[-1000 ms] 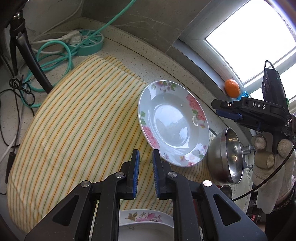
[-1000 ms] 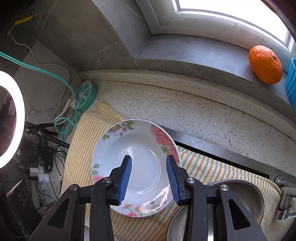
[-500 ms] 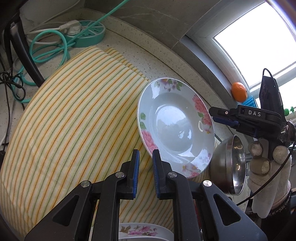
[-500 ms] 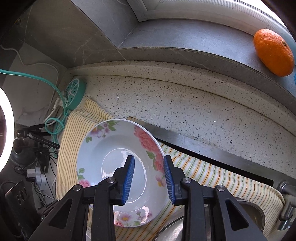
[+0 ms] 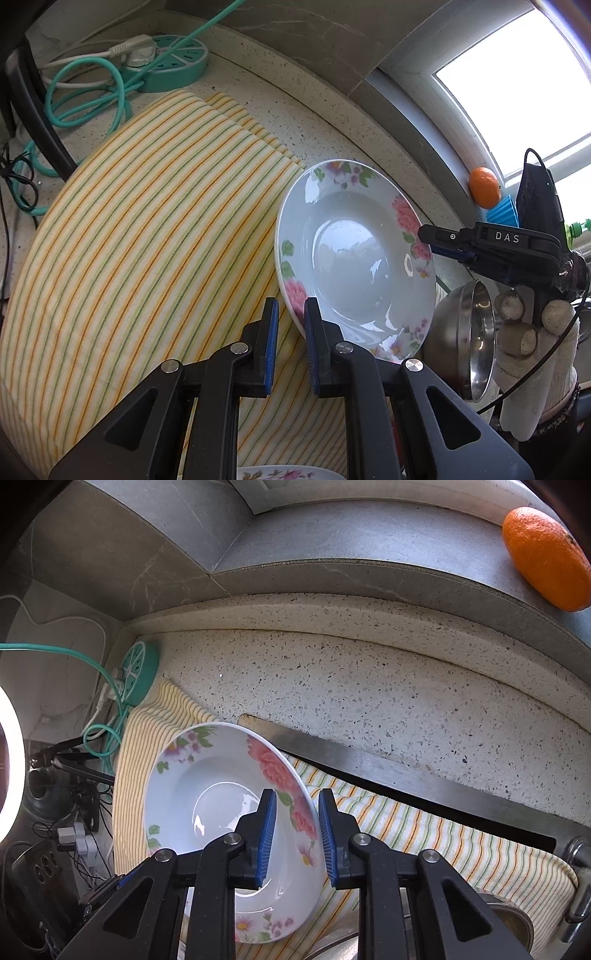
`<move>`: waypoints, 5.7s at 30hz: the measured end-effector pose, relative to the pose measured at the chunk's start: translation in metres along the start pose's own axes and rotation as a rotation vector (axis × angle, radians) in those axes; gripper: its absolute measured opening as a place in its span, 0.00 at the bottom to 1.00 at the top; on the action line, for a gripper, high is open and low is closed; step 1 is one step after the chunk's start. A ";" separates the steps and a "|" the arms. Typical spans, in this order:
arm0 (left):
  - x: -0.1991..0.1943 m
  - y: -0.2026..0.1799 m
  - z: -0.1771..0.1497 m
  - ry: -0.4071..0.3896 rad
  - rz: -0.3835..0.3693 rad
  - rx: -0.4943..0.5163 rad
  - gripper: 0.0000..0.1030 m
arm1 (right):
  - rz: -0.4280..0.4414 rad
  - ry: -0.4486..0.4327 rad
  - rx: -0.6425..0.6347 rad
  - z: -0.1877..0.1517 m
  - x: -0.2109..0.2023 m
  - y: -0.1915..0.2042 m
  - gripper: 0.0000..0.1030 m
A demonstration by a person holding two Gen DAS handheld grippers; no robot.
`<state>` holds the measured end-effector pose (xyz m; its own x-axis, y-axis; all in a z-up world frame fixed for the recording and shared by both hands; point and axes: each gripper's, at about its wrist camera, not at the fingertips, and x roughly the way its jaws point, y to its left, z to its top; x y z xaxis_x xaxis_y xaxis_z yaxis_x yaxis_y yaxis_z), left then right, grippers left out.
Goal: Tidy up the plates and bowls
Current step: 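Close both grippers on the rim of the shallow pink-flower plate, then lift the pink-flower plate and carry it toward the plate stack, then lower the pink-flower plate onto the stacked plates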
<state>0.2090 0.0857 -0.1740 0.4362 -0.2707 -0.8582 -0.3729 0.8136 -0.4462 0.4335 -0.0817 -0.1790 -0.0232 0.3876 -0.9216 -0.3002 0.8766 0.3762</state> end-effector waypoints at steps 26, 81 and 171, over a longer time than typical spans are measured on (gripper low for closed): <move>0.004 -0.005 0.006 -0.017 0.042 0.080 0.13 | 0.008 0.011 0.006 -0.004 0.008 0.005 0.13; -0.103 0.049 -0.036 -0.059 0.013 0.166 0.13 | 0.084 -0.078 0.055 -0.128 -0.045 0.089 0.13; -0.108 0.062 -0.124 0.083 0.041 0.362 0.13 | 0.067 -0.057 0.199 -0.308 -0.034 0.074 0.13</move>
<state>0.0369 0.1019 -0.1402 0.3537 -0.2630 -0.8976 -0.0688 0.9498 -0.3053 0.1185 -0.1181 -0.1494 0.0190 0.4576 -0.8890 -0.1054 0.8851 0.4533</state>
